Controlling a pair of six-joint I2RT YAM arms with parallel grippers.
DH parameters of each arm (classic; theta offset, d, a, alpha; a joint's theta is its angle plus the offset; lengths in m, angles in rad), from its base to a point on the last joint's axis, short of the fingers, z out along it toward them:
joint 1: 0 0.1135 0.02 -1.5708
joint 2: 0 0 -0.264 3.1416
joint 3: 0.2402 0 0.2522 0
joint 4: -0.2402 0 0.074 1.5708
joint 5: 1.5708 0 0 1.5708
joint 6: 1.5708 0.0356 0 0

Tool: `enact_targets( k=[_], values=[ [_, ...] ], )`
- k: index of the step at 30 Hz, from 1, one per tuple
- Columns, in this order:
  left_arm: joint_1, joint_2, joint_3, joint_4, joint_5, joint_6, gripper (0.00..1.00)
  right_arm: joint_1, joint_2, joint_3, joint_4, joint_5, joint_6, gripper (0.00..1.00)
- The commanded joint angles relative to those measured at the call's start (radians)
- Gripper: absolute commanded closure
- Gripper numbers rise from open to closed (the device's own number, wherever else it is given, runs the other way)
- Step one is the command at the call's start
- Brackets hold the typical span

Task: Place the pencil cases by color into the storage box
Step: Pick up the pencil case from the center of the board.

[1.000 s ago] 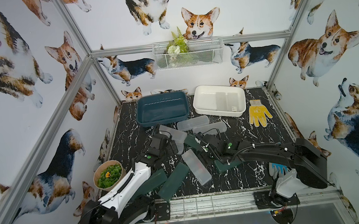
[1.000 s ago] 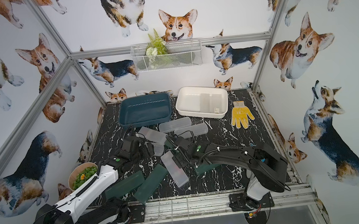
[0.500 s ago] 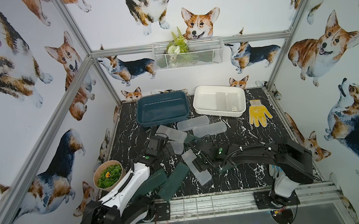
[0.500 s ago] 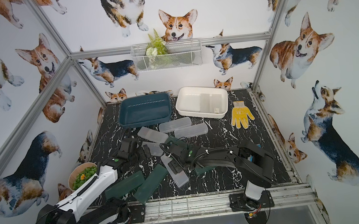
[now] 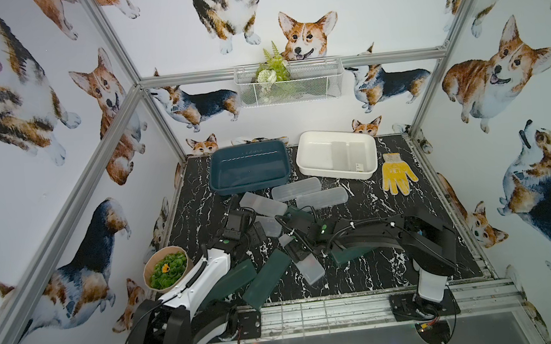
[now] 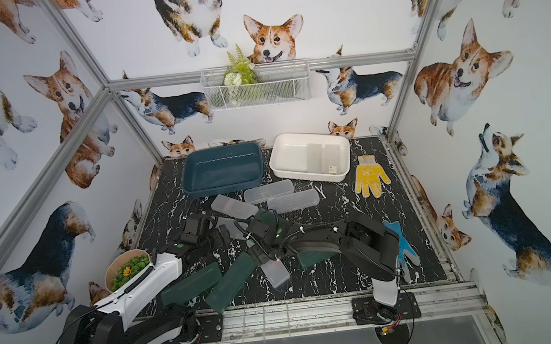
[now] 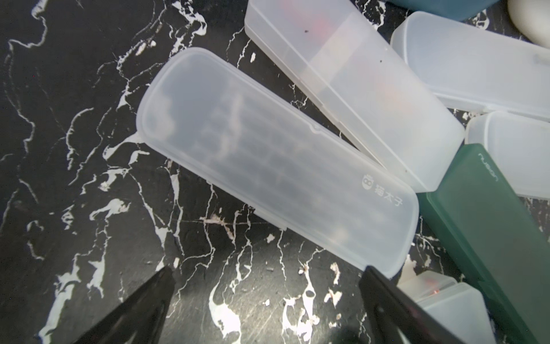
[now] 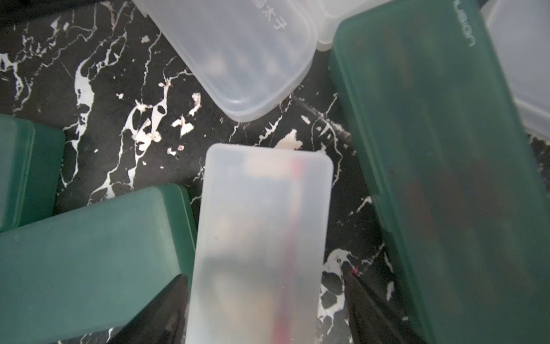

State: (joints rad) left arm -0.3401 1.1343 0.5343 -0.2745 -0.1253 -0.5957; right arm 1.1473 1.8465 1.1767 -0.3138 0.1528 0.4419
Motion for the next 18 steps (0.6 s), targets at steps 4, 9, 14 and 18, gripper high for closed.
enact_targets(
  k=[4, 9, 14, 18],
  values=[
    [0.008, -0.013, -0.008, 0.02, 0.012, -0.01, 0.0, 0.002, 0.08, 0.077, -0.037, 0.023, 0.001, 0.16],
    [0.01, -0.015, -0.009, 0.026, 0.017, -0.008, 0.0, -0.003, 0.122, 0.109, -0.053, 0.03, 0.001, 0.16],
    [0.012, -0.027, -0.015, 0.028, 0.014, -0.009, 0.0, -0.019, 0.146, 0.115, -0.044, 0.018, 0.005, 0.18],
    [0.014, -0.037, -0.017, 0.023, 0.006, -0.009, 0.0, -0.032, 0.158, 0.115, -0.035, -0.002, 0.004, 0.27]
  ],
)
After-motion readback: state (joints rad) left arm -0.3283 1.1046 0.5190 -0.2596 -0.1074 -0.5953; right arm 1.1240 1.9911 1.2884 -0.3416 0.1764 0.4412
